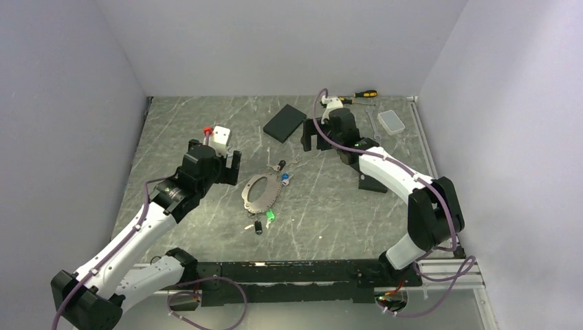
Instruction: Put the keys on the keyring
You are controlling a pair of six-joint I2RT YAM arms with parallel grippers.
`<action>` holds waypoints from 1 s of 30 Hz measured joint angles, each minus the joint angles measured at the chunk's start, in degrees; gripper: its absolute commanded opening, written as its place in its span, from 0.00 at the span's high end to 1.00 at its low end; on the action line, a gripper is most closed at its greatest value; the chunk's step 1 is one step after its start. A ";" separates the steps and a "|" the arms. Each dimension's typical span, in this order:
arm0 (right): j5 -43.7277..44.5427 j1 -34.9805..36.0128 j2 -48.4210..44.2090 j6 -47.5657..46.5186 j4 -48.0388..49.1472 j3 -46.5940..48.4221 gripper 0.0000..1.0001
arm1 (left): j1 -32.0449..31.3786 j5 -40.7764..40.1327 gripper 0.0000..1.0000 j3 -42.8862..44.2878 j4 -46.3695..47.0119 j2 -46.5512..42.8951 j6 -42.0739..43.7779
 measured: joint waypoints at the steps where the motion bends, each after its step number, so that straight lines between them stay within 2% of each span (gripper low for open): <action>1: 0.11 0.48 0.00 -0.31 0.02 0.13 0.00 | 0.00 -0.02 0.03 0.00 -0.02 0.00 0.00; 9: -0.09 4.24 0.31 -3.58 -0.85 0.48 0.00 | 0.00 0.00 0.03 0.00 -0.02 0.00 0.00; 14: -1.29 6.80 2.89 -3.67 -2.54 1.75 0.05 | 0.00 -0.09 0.04 0.00 -0.02 0.00 0.00; 21: -4.20 10.58 7.54 -0.76 -5.05 2.64 0.14 | 0.00 -0.44 0.06 0.00 -0.02 0.00 0.02; 30: -9.97 14.19 8.07 6.03 -4.33 0.92 0.22 | 0.00 -0.46 0.07 0.00 0.00 0.07 0.04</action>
